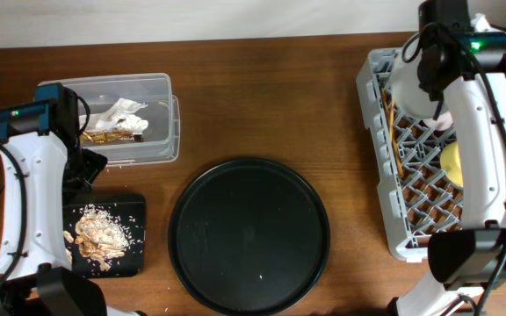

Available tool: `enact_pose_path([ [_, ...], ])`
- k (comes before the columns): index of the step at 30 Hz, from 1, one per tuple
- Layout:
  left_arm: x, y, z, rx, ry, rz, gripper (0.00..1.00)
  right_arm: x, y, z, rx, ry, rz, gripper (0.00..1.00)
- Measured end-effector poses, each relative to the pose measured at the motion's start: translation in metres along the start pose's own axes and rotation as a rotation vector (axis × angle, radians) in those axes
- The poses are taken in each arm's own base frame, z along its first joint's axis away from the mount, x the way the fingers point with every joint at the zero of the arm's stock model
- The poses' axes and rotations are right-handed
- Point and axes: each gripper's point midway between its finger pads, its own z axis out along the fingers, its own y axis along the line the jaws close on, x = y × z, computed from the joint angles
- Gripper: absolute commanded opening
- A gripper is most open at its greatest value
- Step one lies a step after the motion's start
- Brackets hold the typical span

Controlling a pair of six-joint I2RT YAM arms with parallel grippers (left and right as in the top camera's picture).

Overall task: Sort waste into correct bins and load items into the dishwasher rack
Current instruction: 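Lift the white plate and carry it over the dish rack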

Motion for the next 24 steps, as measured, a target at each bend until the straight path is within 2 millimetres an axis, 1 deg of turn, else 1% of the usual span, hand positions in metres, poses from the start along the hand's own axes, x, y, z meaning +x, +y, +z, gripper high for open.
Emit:
enact_pose_path([
  [3,0.0,0.0,0.0,0.0,0.0,0.0,0.99,0.001,0.0,0.007,0.025,-0.012,-0.001,0.04],
  [6,0.0,0.0,0.0,0.0,0.0,0.0,0.99,0.004,0.005,0.019,0.045,-0.029,0.0,0.04],
  [9,0.0,0.0,0.0,0.0,0.0,0.0,1.0,0.016,0.012,0.041,0.087,-0.042,-0.01,0.04],
  [13,0.0,0.0,0.0,0.0,0.0,0.0,0.99,0.034,0.016,0.059,0.121,-0.033,-0.037,0.04],
  [15,0.0,0.0,0.0,0.0,0.0,0.0,0.99,0.036,0.018,0.06,0.119,-0.034,-0.041,0.04],
  [24,0.0,0.0,0.0,0.0,0.0,0.0,0.99,0.038,0.036,0.048,0.089,-0.063,-0.067,0.04],
])
